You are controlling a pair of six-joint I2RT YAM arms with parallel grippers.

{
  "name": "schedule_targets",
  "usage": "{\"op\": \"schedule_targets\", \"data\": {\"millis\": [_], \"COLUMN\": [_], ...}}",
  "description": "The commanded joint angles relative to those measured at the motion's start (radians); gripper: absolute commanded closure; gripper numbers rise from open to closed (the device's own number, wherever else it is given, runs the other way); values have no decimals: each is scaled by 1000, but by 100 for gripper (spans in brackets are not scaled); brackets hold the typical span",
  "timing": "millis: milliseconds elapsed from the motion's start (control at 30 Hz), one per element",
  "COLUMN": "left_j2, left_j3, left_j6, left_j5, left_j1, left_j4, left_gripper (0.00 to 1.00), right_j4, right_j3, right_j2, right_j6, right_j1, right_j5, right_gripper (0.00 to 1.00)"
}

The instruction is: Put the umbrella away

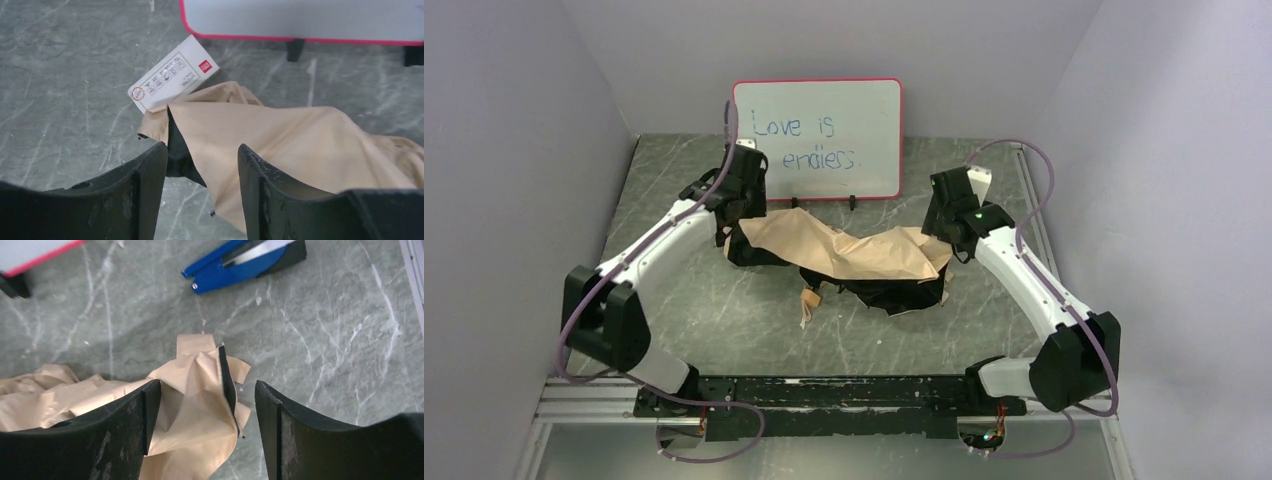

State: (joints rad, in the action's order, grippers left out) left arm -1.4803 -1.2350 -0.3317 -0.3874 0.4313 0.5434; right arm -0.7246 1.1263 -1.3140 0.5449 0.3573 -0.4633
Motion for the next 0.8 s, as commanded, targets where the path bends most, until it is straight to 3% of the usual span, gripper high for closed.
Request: {"op": "schedule_targets", "data": {"millis": [0, 200, 433, 767], "left_j2": [-114, -261, -348, -385], "left_j3": [-29, -13, -9, 5], "left_j6": [34, 54, 61, 4], "left_j5": [-50, 59, 120, 254], "left_j1": [-19, 1, 137, 336], "left_j4": [24, 11, -38, -131], "left_gripper": [45, 54, 58, 61], "right_j4": [3, 73, 157, 273], "right_j3": [-67, -186, -264, -319], "right_j2": [-28, -65, -117, -142], "right_j6": [-11, -13, 4, 97], "right_j1": [-7, -4, 16, 112], "right_j5": [4, 96, 204, 392], "right_gripper": [30, 42, 58, 62]}}
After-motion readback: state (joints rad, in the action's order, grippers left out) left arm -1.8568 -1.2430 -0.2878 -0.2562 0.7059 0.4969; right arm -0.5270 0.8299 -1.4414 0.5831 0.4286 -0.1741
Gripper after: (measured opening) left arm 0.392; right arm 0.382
